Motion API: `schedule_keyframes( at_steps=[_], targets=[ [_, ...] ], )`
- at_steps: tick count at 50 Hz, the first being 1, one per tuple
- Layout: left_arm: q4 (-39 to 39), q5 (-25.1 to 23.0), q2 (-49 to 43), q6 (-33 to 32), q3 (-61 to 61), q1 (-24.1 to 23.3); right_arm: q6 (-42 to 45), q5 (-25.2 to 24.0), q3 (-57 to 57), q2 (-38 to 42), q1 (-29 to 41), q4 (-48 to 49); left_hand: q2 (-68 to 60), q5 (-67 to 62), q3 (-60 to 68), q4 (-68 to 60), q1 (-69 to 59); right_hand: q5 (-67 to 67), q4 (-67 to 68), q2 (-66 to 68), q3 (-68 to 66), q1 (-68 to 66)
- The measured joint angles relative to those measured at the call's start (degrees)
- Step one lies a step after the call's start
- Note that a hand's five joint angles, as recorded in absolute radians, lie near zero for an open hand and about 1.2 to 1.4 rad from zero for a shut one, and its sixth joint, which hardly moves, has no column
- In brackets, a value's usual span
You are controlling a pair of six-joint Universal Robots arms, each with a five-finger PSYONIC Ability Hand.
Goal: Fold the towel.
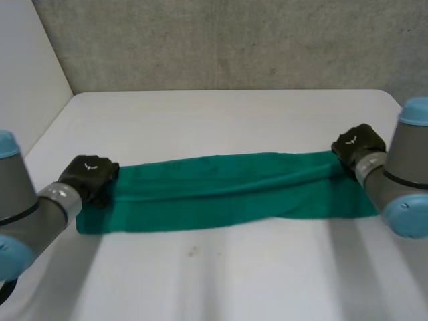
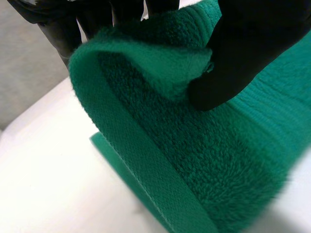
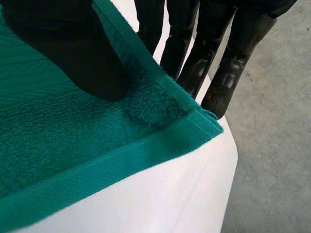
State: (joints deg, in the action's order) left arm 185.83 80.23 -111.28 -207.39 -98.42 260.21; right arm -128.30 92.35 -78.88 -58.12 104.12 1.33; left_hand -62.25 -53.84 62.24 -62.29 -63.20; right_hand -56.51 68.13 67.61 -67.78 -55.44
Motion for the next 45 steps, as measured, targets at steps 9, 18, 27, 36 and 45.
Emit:
schedule_keyframes(
  at_steps=[9, 18, 27, 36, 45],
  targets=[
    [2.41, 9.74, -13.69, 2.32, 13.92, -2.16, -2.36, 0.72, 16.91, 14.17, 1.77, -0.12, 0.01, 0.00, -0.02, 0.02, 0.00, 0.00, 0.00, 0.00, 0.00, 0.00],
    [4.76, 11.01, -19.82, 1.98, 21.14, -3.38, -2.36, 1.09, 27.25, 22.34, 2.53, 0.85, 20.66, 19.50, -19.27, 19.68, 22.62, 22.31, -24.30, -24.42, 24.20, 20.02],
    [8.80, 10.81, -17.97, 1.38, 21.06, -5.89, -6.68, 4.31, 29.30, 22.30, 2.29, 3.22, 50.19, 50.98, -49.68, 50.31, 51.42, 52.45, -54.75, -54.81, 55.64, 43.59],
    [8.67, 10.68, -6.74, 1.92, 14.13, -6.76, -18.28, 4.19, 20.79, 9.75, 0.93, 3.80, 50.18, 50.98, -49.68, 50.31, 51.37, 52.45, -54.75, -54.81, 55.64, 43.59],
    [7.30, 8.39, 0.92, 1.75, 3.57, -6.76, -20.44, -1.47, 9.17, 1.86, -1.00, -4.89, 19.92, 21.68, -20.10, 19.98, 18.21, 52.45, -54.74, -54.78, 55.51, 43.59]
  ],
)
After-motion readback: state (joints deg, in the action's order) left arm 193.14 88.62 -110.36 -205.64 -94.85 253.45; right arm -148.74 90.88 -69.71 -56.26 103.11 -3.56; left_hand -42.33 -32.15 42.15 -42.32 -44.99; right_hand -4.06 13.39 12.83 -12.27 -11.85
